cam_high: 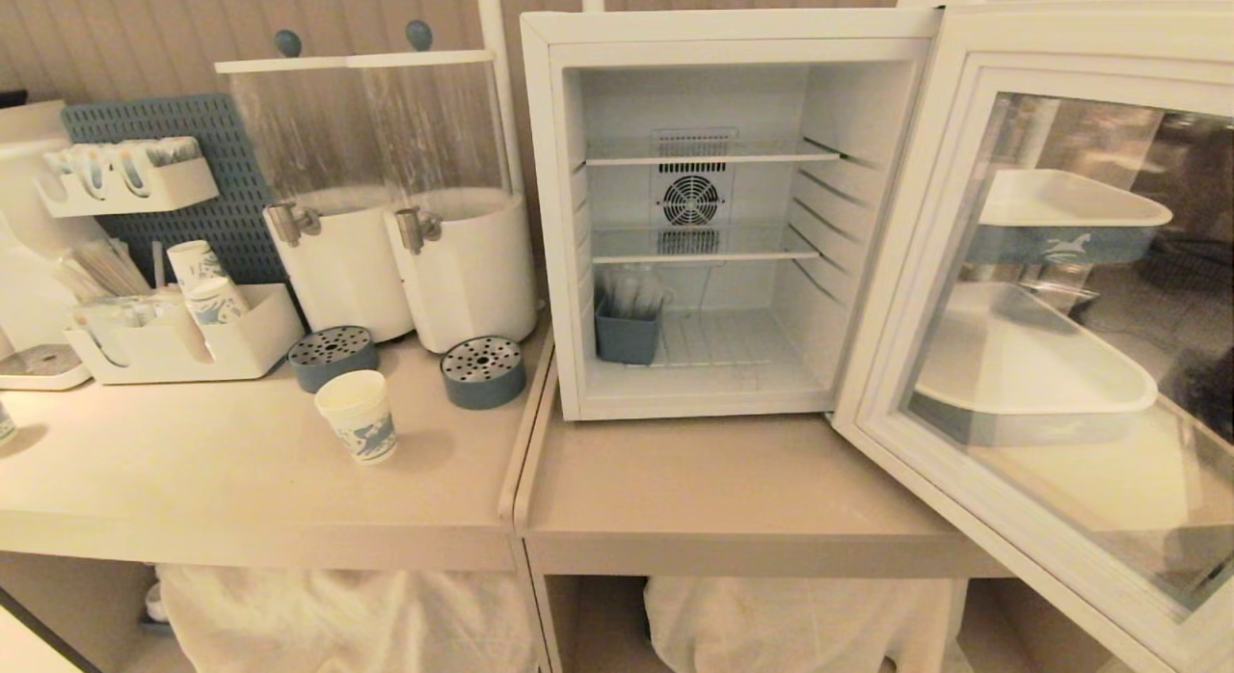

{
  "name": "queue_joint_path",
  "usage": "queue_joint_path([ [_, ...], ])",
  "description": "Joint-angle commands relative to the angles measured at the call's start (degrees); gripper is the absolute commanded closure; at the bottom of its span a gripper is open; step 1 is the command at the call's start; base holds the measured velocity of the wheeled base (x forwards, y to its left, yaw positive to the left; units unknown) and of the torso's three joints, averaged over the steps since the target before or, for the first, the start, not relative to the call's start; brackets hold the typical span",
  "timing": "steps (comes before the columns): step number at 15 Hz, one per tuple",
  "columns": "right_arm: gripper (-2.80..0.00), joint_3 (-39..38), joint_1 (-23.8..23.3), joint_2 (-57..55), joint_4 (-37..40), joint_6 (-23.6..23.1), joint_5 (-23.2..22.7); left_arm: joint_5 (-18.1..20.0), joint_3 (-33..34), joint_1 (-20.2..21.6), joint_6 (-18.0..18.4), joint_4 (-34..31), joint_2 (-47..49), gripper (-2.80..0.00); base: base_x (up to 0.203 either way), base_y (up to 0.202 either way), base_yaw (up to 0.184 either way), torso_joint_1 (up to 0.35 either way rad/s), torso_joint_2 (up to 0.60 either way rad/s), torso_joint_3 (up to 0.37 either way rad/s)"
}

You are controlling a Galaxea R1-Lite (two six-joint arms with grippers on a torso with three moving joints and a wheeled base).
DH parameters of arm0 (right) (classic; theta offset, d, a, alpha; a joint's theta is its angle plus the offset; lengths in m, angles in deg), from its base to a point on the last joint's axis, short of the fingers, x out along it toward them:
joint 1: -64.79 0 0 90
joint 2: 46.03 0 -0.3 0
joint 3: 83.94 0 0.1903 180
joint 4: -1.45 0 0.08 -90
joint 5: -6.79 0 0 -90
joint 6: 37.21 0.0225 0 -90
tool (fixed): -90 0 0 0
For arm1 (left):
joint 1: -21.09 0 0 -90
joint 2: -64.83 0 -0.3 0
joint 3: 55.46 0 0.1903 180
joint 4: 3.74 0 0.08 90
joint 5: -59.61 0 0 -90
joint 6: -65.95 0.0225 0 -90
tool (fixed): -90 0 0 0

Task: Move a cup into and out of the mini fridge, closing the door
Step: Put the paper cup in the freezer

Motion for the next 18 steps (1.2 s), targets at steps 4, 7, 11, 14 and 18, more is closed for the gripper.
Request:
queue_joint_path([
  [4, 0.0, 0.04, 0.02, 0.01, 0.03, -0.02, 0.0, -5.0, -3.54, 8.46, 0.23, -20.15, -21.85, 0.0, 0.0, 0.0, 0.0, 0.0, 0.0, 0.0],
  [7, 0.0, 0.0, 0.02, 0.01, -0.06, -0.01, 0.0, 4.4, -4.71, 20.27, -3.94, -39.63, -33.63, 0.0, 0.0, 0.0, 0.0, 0.0, 0.0, 0.0],
  [11, 0.0, 0.0, 0.02, 0.01, -0.06, 0.06, 0.0, 11.31, 0.17, 19.15, -4.34, -48.34, -46.35, 0.0, 0.0, 0.0, 0.0, 0.0, 0.0, 0.0],
  [14, 0.0, 0.0, 0.02, 0.01, 0.03, -0.02, 0.0, 11.85, 11.69, 18.96, -8.09, -36.53, -46.24, 0.0, 0.0, 0.0, 0.0, 0.0, 0.0, 0.0],
  [18, 0.0, 0.0, 0.02, 0.01, -0.06, 0.06, 0.0, 13.0, 43.42, 18.9, -2.52, -2.8, -46.16, 0.0, 0.0, 0.0, 0.0, 0.0, 0.0, 0.0],
])
